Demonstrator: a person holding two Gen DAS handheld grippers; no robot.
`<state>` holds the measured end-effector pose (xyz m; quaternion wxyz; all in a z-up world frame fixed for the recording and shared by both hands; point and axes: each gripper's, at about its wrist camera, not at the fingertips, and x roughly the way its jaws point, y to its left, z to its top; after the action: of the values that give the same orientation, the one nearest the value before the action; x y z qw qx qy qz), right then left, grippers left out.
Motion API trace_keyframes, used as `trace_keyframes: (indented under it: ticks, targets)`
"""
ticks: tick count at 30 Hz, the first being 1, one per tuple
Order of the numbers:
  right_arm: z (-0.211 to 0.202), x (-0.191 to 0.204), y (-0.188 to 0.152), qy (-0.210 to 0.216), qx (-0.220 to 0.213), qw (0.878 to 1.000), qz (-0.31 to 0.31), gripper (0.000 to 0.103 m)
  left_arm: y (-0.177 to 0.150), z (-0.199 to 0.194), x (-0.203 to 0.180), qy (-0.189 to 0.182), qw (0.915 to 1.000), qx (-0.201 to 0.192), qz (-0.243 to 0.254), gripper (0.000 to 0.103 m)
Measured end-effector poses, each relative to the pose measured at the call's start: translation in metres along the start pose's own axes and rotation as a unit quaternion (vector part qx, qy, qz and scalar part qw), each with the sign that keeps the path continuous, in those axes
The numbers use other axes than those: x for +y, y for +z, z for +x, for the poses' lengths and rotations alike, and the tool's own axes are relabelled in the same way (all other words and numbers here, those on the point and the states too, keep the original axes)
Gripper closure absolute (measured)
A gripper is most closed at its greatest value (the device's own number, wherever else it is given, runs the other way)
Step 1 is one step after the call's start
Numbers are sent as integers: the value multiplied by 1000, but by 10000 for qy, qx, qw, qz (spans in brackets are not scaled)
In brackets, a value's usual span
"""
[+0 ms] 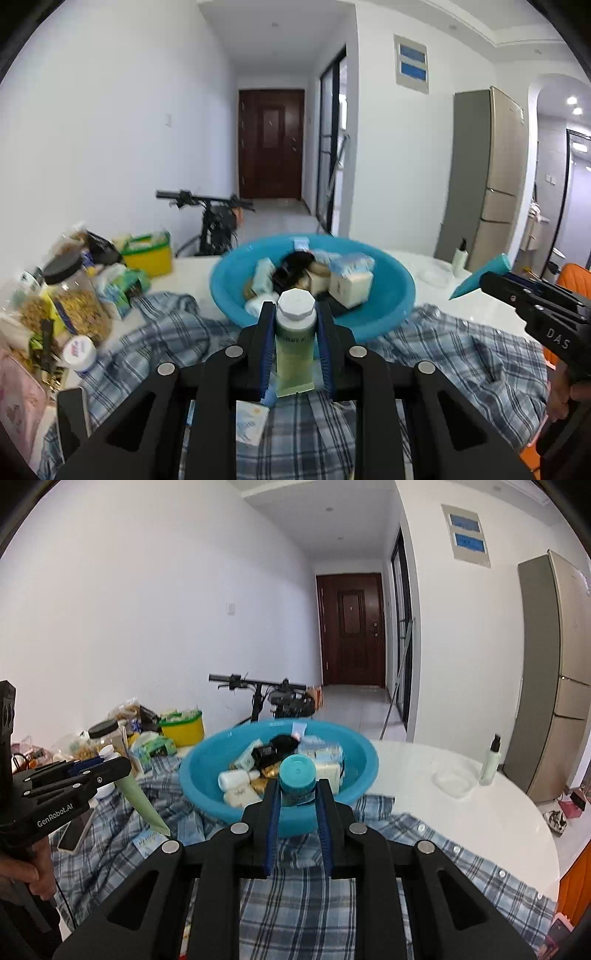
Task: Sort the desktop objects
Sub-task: 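Lift the green and teal tubes up toward the basin with both grippers, then carry the teal tube over the basin with the right gripper while the left carries the green tube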
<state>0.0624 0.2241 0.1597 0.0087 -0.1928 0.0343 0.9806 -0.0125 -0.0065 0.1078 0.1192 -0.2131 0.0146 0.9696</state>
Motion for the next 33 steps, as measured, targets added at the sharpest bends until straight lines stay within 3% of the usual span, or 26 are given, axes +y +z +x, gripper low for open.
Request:
trace_keyframes:
  ticks: [7, 15, 33]
  targets:
    - [-11, 7, 9, 14, -225, 9997, -65, 85, 12, -14, 2, 49, 9996, -274, -17, 80]
    - [-21, 7, 10, 4, -320, 9995, -77, 85, 11, -18, 0, -123, 9997, -163, -100, 80]
    - [-29, 8, 8, 50, -323, 9994, -92, 85, 7, -26, -5, -136, 9998, -151, -41, 80]
